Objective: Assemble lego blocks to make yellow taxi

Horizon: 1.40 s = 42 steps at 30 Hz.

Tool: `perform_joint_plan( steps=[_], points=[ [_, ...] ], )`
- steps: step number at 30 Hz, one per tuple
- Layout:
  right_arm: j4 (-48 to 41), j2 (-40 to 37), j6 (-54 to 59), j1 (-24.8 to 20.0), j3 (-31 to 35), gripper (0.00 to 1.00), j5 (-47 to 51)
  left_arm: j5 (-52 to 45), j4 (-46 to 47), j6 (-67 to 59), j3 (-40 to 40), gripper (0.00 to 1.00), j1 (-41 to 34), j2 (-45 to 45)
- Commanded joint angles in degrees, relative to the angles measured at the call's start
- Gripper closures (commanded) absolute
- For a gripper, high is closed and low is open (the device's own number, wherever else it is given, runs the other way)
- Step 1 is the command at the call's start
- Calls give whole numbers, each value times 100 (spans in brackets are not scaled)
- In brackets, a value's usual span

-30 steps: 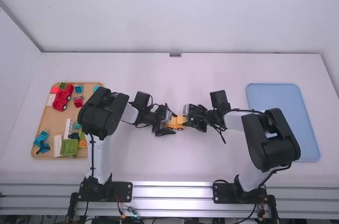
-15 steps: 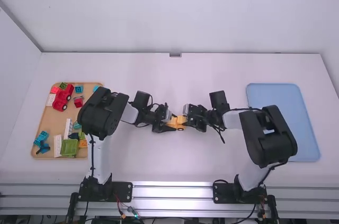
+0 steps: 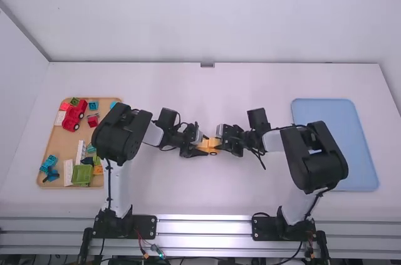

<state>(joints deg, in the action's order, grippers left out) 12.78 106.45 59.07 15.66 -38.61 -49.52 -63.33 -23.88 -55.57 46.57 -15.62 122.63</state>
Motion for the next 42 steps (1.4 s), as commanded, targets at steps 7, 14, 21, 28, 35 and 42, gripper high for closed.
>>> perform_joint_plan(
  steps=[7,14,21,28,35,42],
  points=[
    [-116,155,-11,323,35,90,673,138,96,26,-57,60,-15,50],
    [-295,155,-13,260,33,89,737,149,92,24,-55,60,-17,50],
    [-315,151,-39,267,28,72,734,146,87,24,-55,60,17,50],
    [-660,144,-116,267,-203,51,693,195,85,24,-55,60,17,50],
    [-1449,144,177,313,-612,66,476,264,72,26,-55,60,20,50],
    [-2149,144,332,291,-992,61,439,297,72,24,-55,62,15,50]
  ],
)
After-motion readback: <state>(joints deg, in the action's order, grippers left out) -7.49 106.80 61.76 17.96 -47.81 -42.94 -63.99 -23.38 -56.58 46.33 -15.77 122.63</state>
